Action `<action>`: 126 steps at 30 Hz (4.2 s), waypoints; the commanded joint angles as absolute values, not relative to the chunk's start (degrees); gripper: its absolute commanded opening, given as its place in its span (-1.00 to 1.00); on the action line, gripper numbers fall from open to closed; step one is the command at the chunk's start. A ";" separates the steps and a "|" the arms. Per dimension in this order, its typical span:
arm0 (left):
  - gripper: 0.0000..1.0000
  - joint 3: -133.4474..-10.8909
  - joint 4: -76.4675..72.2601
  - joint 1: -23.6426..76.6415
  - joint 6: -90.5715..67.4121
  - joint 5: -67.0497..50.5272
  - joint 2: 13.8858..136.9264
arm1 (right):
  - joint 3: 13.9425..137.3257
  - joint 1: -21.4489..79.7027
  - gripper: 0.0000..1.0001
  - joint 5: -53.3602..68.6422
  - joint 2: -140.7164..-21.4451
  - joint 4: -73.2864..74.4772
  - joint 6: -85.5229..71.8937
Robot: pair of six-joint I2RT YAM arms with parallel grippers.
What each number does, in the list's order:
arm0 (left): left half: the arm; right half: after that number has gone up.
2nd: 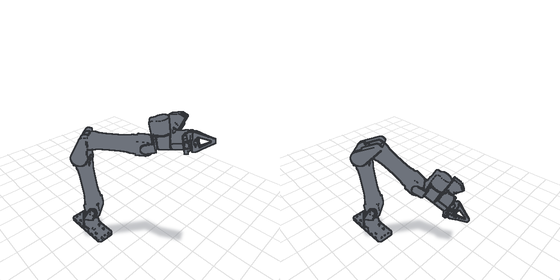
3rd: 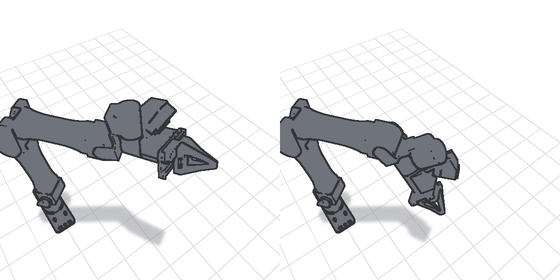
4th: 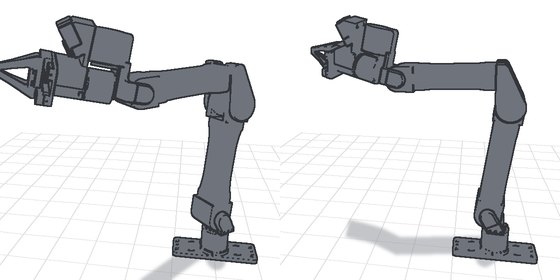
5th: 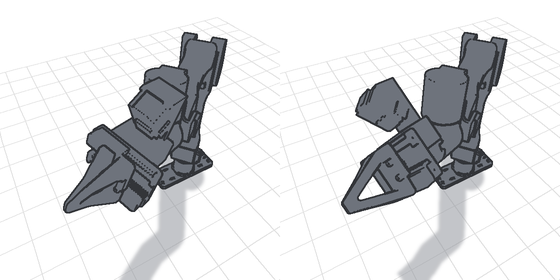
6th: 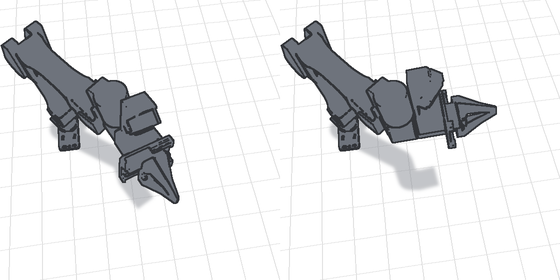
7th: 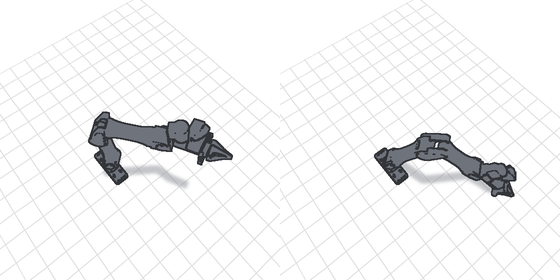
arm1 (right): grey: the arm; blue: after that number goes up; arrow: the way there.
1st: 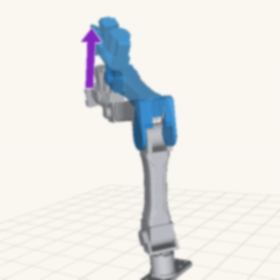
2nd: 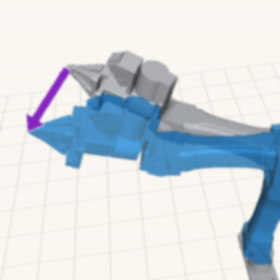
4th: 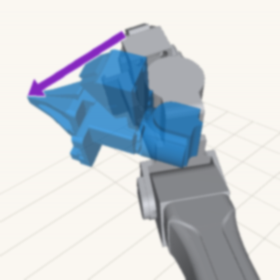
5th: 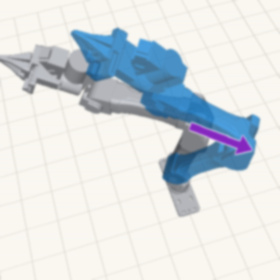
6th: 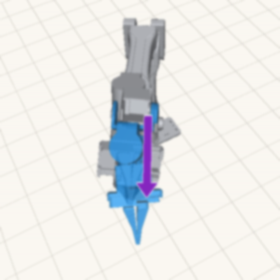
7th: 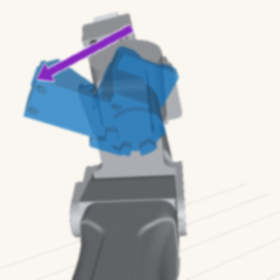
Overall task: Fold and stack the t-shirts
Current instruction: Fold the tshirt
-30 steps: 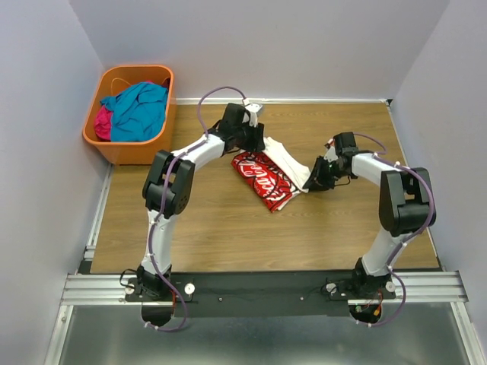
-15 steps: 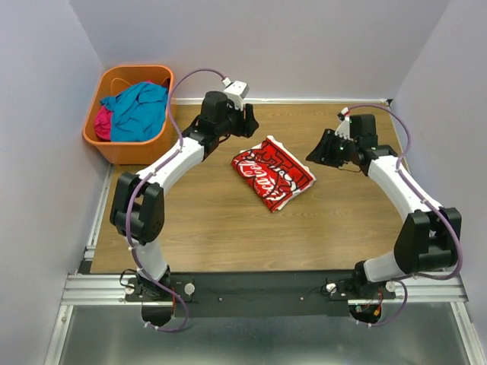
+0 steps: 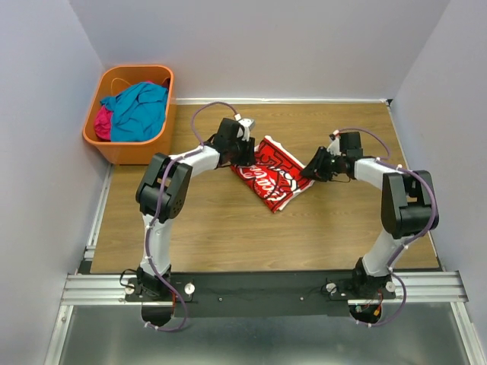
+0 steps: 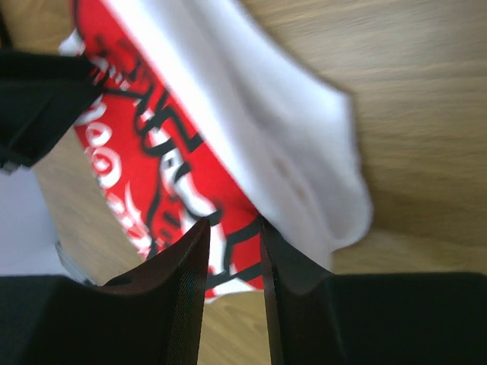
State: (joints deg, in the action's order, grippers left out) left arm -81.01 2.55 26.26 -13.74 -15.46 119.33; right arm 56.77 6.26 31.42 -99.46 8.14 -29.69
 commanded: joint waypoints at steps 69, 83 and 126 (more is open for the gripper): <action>-0.16 -58.45 -16.08 26.36 -30.32 -30.76 102.12 | 53.79 0.79 -0.06 55.29 -109.77 -28.82 -46.58; -0.54 -62.40 -28.12 18.72 -39.81 -30.40 120.05 | 57.47 -1.23 -0.07 52.21 -126.73 -33.40 -49.74; -0.39 -30.23 -37.01 18.02 -48.78 -37.53 97.93 | 30.59 2.37 0.05 57.48 -110.05 -36.91 -48.06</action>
